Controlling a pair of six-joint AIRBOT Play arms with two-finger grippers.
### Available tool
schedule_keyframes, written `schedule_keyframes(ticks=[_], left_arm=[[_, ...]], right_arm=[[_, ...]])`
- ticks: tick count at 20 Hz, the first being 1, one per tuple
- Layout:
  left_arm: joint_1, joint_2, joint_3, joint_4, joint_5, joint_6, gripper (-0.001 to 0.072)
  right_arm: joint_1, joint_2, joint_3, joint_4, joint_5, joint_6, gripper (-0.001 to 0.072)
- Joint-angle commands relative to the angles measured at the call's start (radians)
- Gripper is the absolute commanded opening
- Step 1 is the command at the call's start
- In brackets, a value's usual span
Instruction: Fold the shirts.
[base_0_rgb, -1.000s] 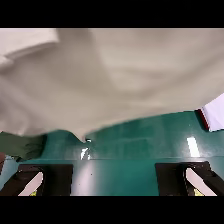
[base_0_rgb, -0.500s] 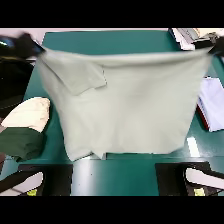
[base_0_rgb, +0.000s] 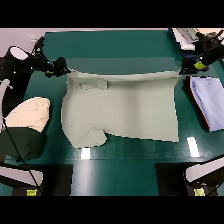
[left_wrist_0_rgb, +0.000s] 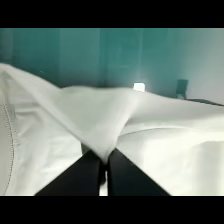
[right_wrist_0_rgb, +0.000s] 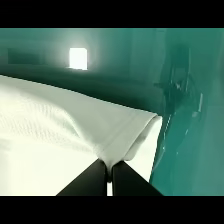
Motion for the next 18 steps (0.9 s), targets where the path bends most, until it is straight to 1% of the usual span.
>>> schedule_keyframes(ticks=[1, 3, 4, 9, 10, 11, 12, 14, 16, 18], left_arm=[[0.006, -0.038, 0.013, 0.047, -0.035, 0.026, 0.0029], [0.005, -0.038, 0.009, 0.145, -0.111, 0.056, 0.0029], [0.005, -0.038, -0.004, 0.167, -0.135, 0.069, 0.0029], [0.005, -0.038, -0.121, 0.159, -0.108, 0.085, 0.0030], [0.005, -0.038, -0.130, 0.154, -0.115, 0.085, 0.0040], [0.005, -0.038, -0.131, 0.153, -0.126, 0.085, 0.0293], [0.006, -0.037, -0.124, 0.151, -0.152, 0.083, 0.0566], [0.015, -0.016, -0.115, 0.157, -0.248, 0.082, 0.0579], [0.020, 0.050, -0.148, 0.228, -0.323, 0.082, 0.0580], [0.020, 0.172, -0.277, 0.306, -0.331, 0.061, 0.0580]], right_arm=[[-0.001, -0.040, 0.035, 0.021, 0.007, -0.006, 0.0011], [-0.005, -0.028, -0.005, 0.021, 0.026, -0.008, 0.0010], [-0.005, -0.011, -0.050, 0.021, 0.013, -0.009, 0.0011], [0.008, 0.077, -0.332, 0.035, -0.101, -0.003, 0.0013], [0.008, 0.089, -0.366, 0.051, -0.113, 0.016, 0.0030], [0.008, 0.101, -0.391, 0.087, -0.126, 0.015, 0.0222], [0.004, 0.115, -0.404, 0.104, -0.135, 0.015, 0.0373], [-0.005, 0.152, -0.405, 0.111, -0.121, 0.015, 0.0380], [-0.013, 0.217, -0.405, 0.110, -0.078, 0.013, 0.0380], [-0.011, 0.301, -0.414, 0.112, -0.007, 0.000, 0.0380]])
